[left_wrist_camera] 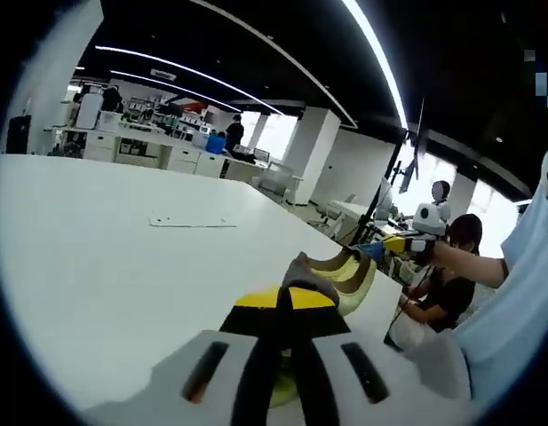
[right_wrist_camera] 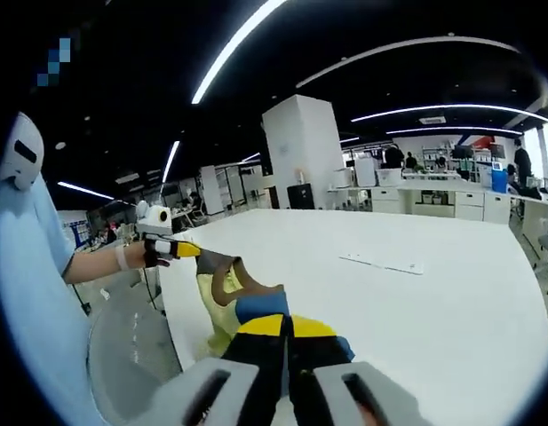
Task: Fold the garment on the visible template until the final outline fits inside the template.
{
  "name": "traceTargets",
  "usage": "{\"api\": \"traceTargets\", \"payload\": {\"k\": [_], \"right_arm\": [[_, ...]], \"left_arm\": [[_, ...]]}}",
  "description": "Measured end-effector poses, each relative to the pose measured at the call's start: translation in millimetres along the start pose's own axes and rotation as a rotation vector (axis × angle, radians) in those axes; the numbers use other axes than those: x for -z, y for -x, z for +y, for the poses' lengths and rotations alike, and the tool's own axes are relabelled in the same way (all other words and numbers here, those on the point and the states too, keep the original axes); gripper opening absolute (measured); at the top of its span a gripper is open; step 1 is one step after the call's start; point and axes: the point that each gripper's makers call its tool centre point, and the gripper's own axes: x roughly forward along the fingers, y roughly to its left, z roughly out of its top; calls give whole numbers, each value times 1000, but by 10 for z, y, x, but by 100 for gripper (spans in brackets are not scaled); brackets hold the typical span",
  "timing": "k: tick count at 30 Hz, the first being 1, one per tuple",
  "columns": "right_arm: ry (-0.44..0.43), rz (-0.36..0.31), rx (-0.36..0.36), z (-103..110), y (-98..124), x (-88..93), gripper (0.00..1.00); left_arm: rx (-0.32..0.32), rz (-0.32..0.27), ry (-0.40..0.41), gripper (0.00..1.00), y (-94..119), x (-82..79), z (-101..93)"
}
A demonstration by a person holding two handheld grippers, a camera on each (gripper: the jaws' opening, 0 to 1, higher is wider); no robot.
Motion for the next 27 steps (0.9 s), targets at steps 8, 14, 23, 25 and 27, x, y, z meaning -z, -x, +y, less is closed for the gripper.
{"api": "traceTargets", "payload": {"k": [8,14,23,25,27], "right_arm": [[53,-87,-4,72,107,-411,0],[93,-174,-16,180,197,-799,0],[144,-321,-51,205,291,-1436,0],[123,-319,-54,65,235,-1440,0],[96,-293,-37,-121,127,-1341,0]], "left_arm": [[3,-51,-81,0,213,-474,-134],[12,-107,-125,0,338,-797,-226],[27,-172,-225,0,373,-1303,-294],[22,-169,-218,0,300,-1321,-165],[5,-141,-185,0,191,-1247,11]]}}
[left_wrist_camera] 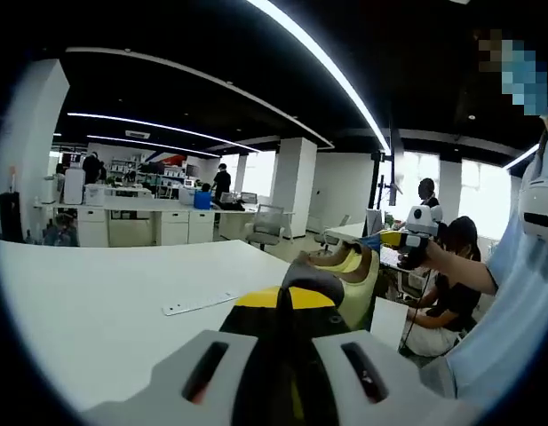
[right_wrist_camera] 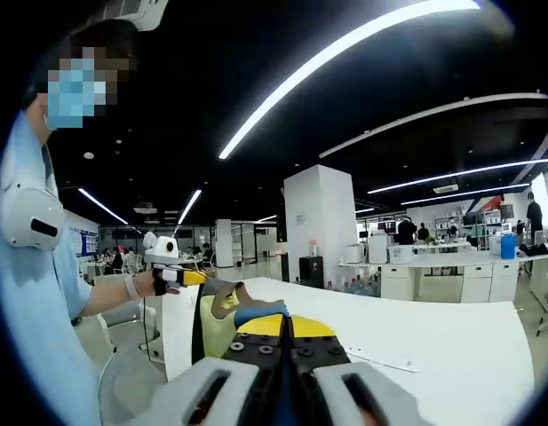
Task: Fold the garment on the visible template until the final outline fits inside the template.
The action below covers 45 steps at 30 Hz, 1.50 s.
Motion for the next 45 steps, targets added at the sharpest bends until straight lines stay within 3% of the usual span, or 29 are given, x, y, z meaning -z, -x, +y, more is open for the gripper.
{"api": "traceTargets", "payload": {"k": [4,7,11,13,20,28,34,39,42,45], "right_arm": [[-53,68,43,-317,-149,337,0],[-67,103,65,-439,-279,516,0],[-90,135,81,-641,-443,700,0],[-105,160,92,-749,-533,801,0],[-124,238,108,-1186,-863,1169,0],[-170,358,134,-1699,-1191,1811,0],[-227,395,174,-2057,-1364,2197,0],[-252,456,199,-2232,-1476,2521,0],[-274,499,213,-2339,-1571,2747,0],[-285,528,225,-2392,-1628,2897,0]], "left_arm": [[-27,55,14,0,-200,268,250],[-52,96,29,0,-360,473,447],[-69,111,77,0,-594,662,710],[-87,140,66,0,-709,778,838],[-139,157,84,0,-1065,1039,1203],[-218,201,145,0,-1471,1567,1735],[-239,255,147,0,-1749,1917,2011],[-269,272,181,0,-1860,2166,2198],[-295,316,182,0,-1900,2376,2304],[-312,328,202,0,-1919,2463,2372]]}}
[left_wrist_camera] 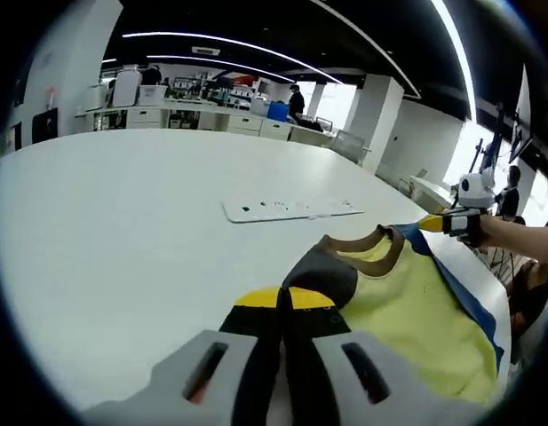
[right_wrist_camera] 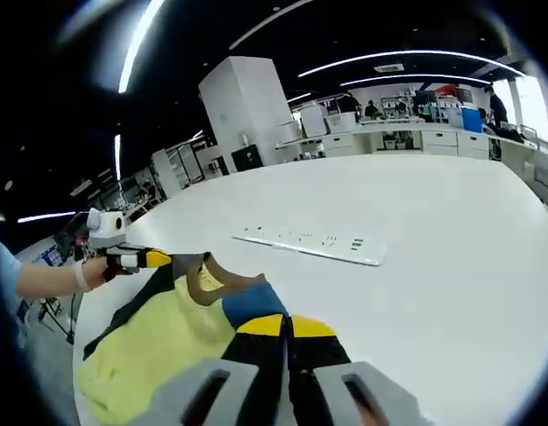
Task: Fold the garment on the visible template until the final outline fits inside the template.
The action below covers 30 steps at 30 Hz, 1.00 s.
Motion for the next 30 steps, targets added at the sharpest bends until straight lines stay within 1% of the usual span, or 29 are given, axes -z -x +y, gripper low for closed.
{"api": "traceTargets", "payload": {"k": [5,9,12,14,19,20,21,22,24,26,28,30], "right_arm": [[0,22,15,-44,-119,64,0],[-10,49,37,-128,-164,124,0],[-7,62,40,-147,-189,151,0],[-10,71,42,-157,-200,173,0],[-19,71,44,-156,-202,183,0],[-16,71,41,-151,-203,183,0],[-9,71,40,-150,-202,183,0],[4,68,36,-140,-199,179,0],[33,63,51,-146,-185,173,0],[40,58,42,-114,-171,169,8],[62,41,36,-83,-159,144,23],[64,44,30,-52,-140,148,33]], "left_arm": [[-12,11,13,0,-89,41,78],[-17,38,12,0,-142,113,124],[-15,53,8,0,-168,158,133],[-13,56,-12,0,-174,163,129],[-12,51,-30,0,-188,134,132],[-9,48,-52,0,-189,127,128],[-1,44,-75,0,-190,120,116],[-3,45,-85,0,-190,120,112],[9,42,-95,0,-185,112,79],[26,42,-93,2,-178,106,44],[37,40,-86,8,-165,91,17],[54,35,-85,17,-143,70,-29]]}}
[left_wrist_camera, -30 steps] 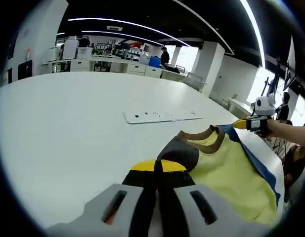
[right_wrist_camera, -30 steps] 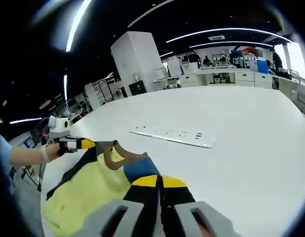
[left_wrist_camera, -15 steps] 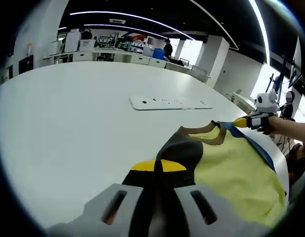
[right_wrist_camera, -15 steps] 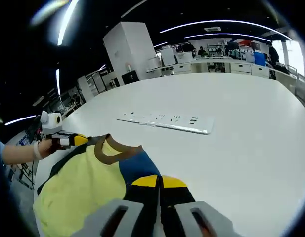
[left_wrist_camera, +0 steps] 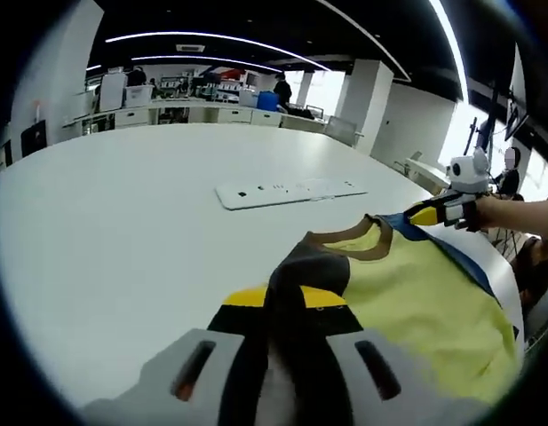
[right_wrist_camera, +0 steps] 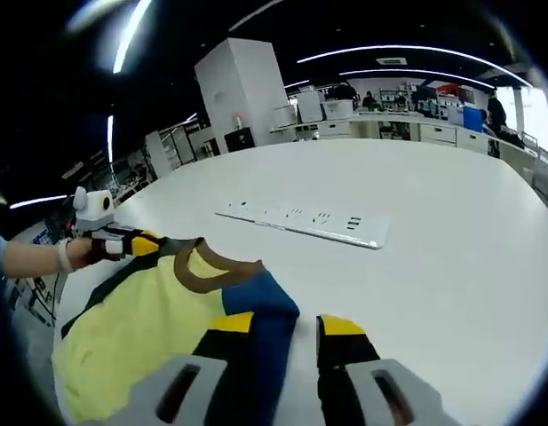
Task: Fold the garment on the visible template until the final outline fits inside the template.
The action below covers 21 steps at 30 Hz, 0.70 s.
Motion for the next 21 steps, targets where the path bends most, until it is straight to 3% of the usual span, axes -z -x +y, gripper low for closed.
{"api": "traceTargets", "payload": {"k": [6,11,15,19,21], "right_arm": [[45,-27,-10,94,68,-34,58],[59,-26,-27,169,120,-35,77],[100,-30,-40,228,150,-44,97],[102,-24,-62,314,197,-50,100],[114,-17,-60,333,215,-50,100]], "left_arm": [[28,-14,-40,50,49,-71,-103],[50,-6,-65,66,98,-89,-179],[75,-5,-90,86,143,-114,-252],[99,11,-104,99,182,-94,-318],[105,25,-114,99,214,-81,-339]]}}
